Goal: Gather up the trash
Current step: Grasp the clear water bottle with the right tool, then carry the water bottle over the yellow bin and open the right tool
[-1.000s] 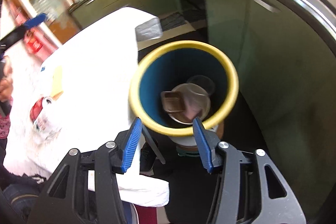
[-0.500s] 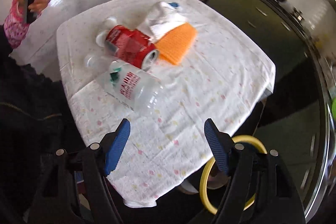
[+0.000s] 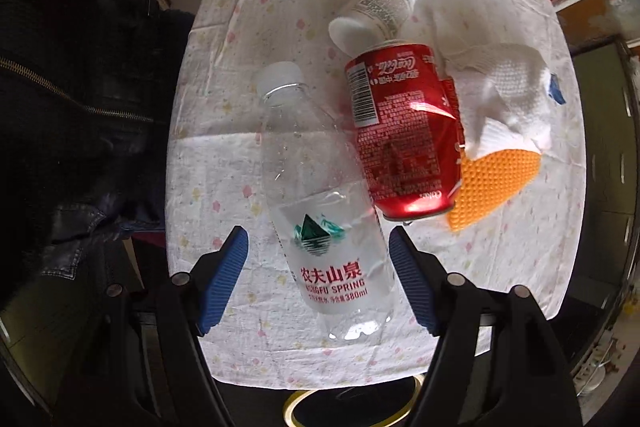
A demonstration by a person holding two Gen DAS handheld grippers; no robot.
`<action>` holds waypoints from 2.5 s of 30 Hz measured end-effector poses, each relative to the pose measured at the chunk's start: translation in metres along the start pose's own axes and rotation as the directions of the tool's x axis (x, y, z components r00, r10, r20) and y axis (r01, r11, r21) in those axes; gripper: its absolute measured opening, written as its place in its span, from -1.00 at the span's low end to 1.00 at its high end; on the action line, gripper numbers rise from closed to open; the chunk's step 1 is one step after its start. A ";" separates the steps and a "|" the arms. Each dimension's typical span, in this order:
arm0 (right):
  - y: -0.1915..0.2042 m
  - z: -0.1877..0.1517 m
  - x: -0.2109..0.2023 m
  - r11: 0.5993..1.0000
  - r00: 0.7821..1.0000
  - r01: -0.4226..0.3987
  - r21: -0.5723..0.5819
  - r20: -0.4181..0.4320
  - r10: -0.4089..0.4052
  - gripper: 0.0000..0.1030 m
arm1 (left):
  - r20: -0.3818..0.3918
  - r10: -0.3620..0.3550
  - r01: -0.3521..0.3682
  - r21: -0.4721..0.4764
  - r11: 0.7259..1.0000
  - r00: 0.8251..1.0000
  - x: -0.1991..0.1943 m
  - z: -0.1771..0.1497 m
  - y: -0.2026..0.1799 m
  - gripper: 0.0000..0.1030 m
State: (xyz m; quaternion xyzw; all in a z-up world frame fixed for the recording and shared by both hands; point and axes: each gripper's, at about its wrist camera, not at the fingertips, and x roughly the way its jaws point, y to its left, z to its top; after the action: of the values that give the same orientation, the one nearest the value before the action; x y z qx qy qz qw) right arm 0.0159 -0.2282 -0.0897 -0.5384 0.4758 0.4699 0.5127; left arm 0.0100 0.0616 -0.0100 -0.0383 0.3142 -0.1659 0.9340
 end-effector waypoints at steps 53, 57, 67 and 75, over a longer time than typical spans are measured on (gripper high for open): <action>-0.005 -0.030 0.014 0.963 0.999 -0.002 0.268 0.044 -0.010 0.15 | -0.060 -0.112 0.119 0.135 0.984 0.992 0.036 0.015 -0.053 0.90; -0.018 -0.052 0.006 0.950 0.997 -0.005 0.311 0.080 -0.021 0.15 | -0.060 -0.129 0.137 0.155 0.978 0.990 0.038 0.017 -0.063 0.90; -0.036 -0.125 -0.024 0.837 0.983 0.058 0.544 0.114 -0.143 0.15 | -0.069 -0.185 0.196 0.222 0.955 0.980 0.041 0.023 -0.093 0.90; -0.057 -0.238 0.001 0.618 0.981 0.099 0.780 0.030 -0.194 0.15 | -0.095 -0.224 0.241 0.258 0.936 0.970 0.054 0.029 -0.113 0.90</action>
State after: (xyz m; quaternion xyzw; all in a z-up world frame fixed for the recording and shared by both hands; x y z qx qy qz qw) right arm 0.0772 -0.4644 -0.0765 -0.2758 0.5566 0.2056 0.7562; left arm 0.0357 -0.0637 0.0019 0.0566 0.3118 -0.3172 0.8939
